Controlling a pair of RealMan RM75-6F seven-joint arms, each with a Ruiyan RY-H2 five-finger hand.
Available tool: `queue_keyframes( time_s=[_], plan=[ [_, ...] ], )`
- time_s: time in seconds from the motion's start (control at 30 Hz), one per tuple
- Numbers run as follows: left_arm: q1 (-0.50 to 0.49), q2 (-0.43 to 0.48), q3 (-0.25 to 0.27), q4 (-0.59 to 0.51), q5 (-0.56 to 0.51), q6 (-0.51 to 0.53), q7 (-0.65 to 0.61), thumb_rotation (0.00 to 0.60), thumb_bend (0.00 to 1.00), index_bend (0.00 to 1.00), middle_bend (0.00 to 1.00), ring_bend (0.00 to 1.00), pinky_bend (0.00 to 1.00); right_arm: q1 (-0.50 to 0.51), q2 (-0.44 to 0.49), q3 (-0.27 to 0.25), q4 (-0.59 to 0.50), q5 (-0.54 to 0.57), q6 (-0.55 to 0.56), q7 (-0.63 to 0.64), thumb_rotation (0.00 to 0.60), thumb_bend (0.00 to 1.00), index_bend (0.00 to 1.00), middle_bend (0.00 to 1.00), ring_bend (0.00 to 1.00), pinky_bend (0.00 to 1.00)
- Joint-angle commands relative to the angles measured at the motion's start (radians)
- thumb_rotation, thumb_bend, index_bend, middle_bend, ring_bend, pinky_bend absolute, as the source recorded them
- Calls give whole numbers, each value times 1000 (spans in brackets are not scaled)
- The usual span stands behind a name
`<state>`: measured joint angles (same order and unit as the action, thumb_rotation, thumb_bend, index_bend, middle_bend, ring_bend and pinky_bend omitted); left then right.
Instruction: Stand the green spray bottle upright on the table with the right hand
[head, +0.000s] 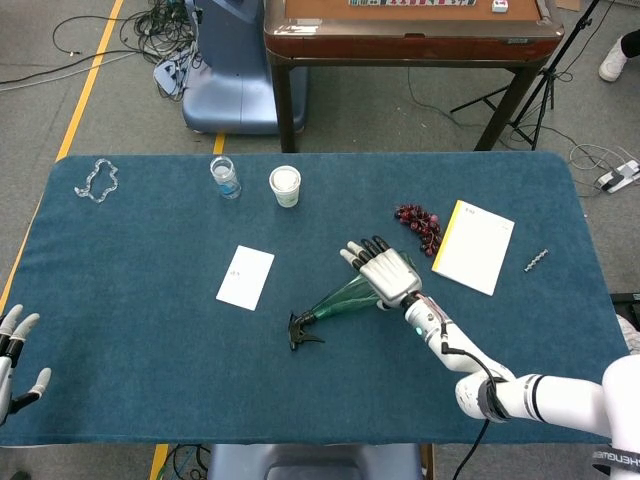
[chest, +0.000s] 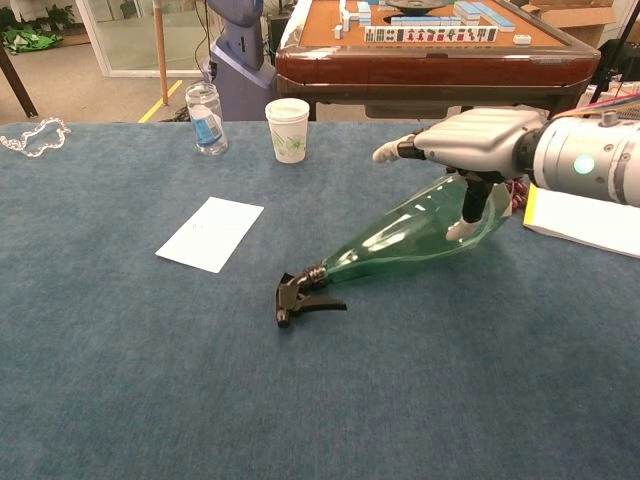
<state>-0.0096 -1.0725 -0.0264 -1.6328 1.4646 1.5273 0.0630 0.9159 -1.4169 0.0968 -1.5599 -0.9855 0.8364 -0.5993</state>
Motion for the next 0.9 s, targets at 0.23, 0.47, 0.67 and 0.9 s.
queue_keyframes(
  time_s=[0.23, 0.47, 0.67, 0.9],
  plan=[
    [4, -3, 2, 5, 10, 9, -9, 600, 359, 109, 0, 0, 0, 51, -40, 0, -74, -30, -27, -20, 600, 0, 13, 91, 40, 92],
    [14, -2, 2, 13, 0, 14, -19, 600, 360, 108, 0, 0, 0, 98, -141, -14, 11, 40, -32, -108, 600, 17, 141, 150, 40, 91],
    [16, -3, 3, 22, -4, 10, -25, 600, 360, 108, 0, 0, 0, 117, -194, -32, 71, 67, -26, -149, 600, 120, 234, 193, 40, 91],
    [16, -6, 3, 27, -3, 8, -30, 600, 360, 109, 0, 0, 0, 126, -220, -40, 106, 74, -13, -169, 600, 209, 296, 207, 40, 91]
  ],
)
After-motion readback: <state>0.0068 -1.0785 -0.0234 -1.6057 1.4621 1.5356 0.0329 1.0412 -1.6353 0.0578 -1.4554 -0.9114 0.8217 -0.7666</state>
